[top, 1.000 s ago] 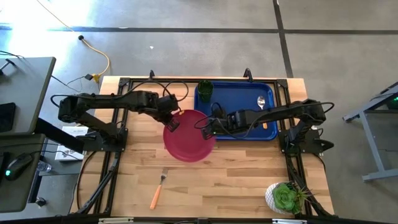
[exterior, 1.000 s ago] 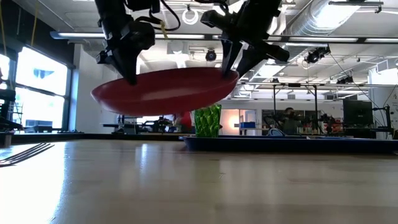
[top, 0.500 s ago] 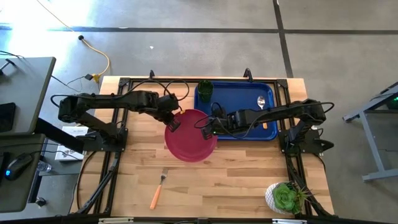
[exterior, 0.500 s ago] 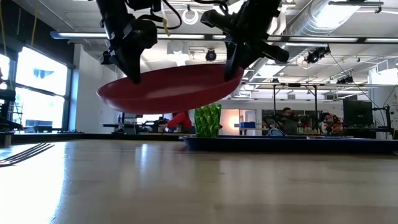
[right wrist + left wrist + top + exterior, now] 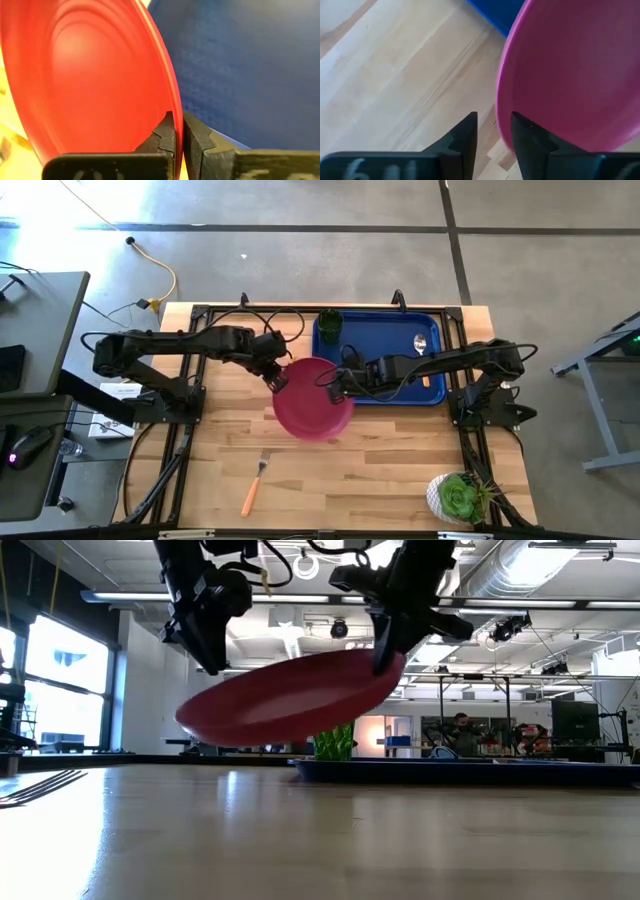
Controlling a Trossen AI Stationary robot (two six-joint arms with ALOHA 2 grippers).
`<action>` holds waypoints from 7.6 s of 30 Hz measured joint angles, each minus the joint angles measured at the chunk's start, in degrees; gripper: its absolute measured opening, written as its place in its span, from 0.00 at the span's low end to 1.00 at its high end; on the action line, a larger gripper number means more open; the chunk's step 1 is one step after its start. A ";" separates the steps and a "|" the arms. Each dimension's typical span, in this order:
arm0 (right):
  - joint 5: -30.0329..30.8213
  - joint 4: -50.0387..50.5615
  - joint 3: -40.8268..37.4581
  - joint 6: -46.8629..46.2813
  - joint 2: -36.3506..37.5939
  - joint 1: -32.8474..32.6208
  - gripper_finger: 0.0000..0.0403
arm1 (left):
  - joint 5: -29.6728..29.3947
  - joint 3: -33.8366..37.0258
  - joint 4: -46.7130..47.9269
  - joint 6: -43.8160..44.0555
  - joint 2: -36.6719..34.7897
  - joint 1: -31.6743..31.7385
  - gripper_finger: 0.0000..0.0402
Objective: Pick and place plate/cup/fork/spoon on tray
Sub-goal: Put the pink plate on the blue tray, then move the blue tray to the middle of the table
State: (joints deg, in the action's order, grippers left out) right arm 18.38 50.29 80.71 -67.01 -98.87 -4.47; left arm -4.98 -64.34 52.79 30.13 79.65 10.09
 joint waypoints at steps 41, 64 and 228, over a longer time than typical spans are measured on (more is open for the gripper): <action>17.86 30.05 -5.03 26.15 24.98 11.59 0.00 | -0.17 0.00 -0.43 -5.31 -1.33 0.65 0.29; -10.15 -6.05 -44.32 13.92 51.69 36.61 0.00 | -0.15 0.00 -0.43 -4.85 -1.30 3.45 0.29; -8.03 7.73 -0.63 33.02 35.58 29.53 0.27 | -4.56 0.00 -33.57 23.32 27.00 8.44 0.46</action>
State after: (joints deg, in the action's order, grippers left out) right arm 10.35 58.02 80.07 -34.00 -63.29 25.06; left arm -9.54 -64.34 19.22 53.45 106.65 18.52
